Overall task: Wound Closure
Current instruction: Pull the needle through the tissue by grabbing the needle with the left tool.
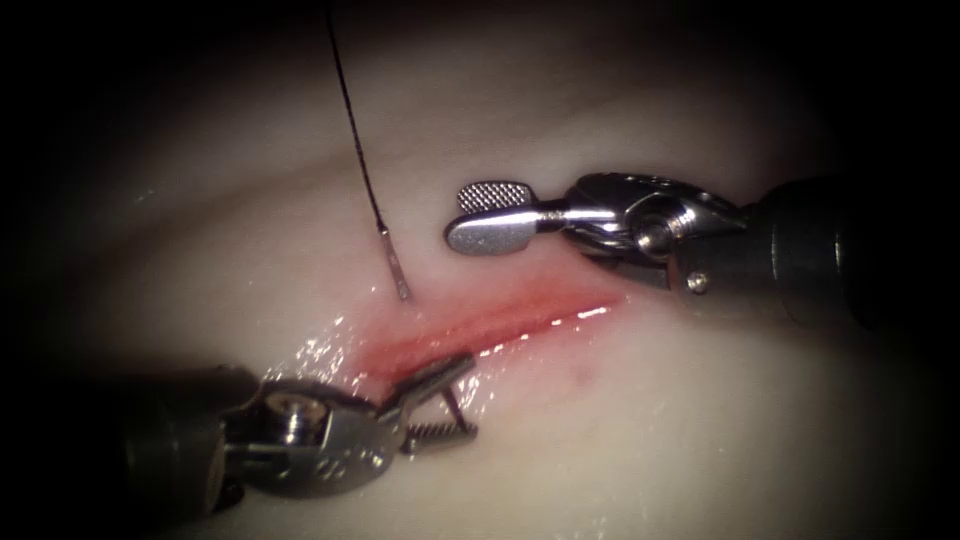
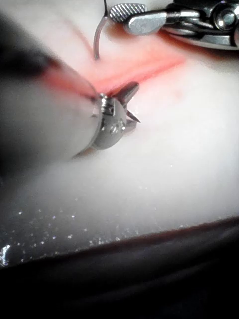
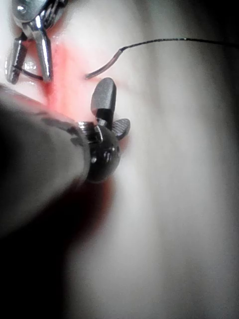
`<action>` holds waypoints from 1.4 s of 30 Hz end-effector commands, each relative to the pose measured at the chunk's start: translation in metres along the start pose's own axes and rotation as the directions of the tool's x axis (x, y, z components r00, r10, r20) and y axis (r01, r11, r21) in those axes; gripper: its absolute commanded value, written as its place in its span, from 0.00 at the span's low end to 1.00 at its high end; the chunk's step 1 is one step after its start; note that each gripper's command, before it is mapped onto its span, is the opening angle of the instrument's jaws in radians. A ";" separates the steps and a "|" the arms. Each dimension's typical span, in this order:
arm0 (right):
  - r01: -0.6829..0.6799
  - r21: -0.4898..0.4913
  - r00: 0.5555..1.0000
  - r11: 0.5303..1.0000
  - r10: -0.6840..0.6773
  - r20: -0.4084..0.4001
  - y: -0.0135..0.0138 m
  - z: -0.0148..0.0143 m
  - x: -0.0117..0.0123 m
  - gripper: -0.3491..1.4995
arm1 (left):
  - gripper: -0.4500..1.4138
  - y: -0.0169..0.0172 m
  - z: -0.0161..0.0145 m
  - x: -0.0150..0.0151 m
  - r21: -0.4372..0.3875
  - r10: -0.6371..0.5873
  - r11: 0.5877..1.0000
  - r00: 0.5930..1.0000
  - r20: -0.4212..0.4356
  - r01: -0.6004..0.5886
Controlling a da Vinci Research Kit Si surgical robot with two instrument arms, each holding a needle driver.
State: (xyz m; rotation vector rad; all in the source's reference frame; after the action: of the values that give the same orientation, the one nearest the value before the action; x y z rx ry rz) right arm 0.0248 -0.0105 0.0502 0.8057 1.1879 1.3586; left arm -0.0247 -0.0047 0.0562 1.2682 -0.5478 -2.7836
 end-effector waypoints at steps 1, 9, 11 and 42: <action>0.001 0.002 1.000 1.000 -0.001 -0.004 0.0001 0.0006 -0.0002 0.54 | 0.22 0.0004 0.0007 -0.0005 -0.001 0.000 1.000 1.000 -0.007 0.000; -0.004 0.005 0.999 1.000 0.004 -0.042 0.0002 0.0001 -0.0002 0.54 | 0.00 0.0007 0.0002 -0.0007 -0.043 -0.112 0.993 0.990 -0.080 0.109; -0.005 -0.002 0.999 1.000 0.005 -0.049 0.0002 -0.0001 -0.0002 0.53 | 0.00 0.0009 -0.0001 -0.0006 -0.071 -0.123 0.991 0.987 -0.104 0.116; 0.208 0.042 0.978 0.977 -0.206 -0.036 0.0013 -0.0006 -0.0033 0.27 | 0.00 -0.0023 -0.0055 0.0060 -0.643 -0.994 0.076 0.006 -0.110 0.762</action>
State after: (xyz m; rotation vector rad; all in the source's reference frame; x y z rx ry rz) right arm 0.0237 -0.0135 0.0514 0.6745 1.2943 1.1730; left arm -0.0238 -0.0049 0.0469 2.8761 1.5218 -2.3975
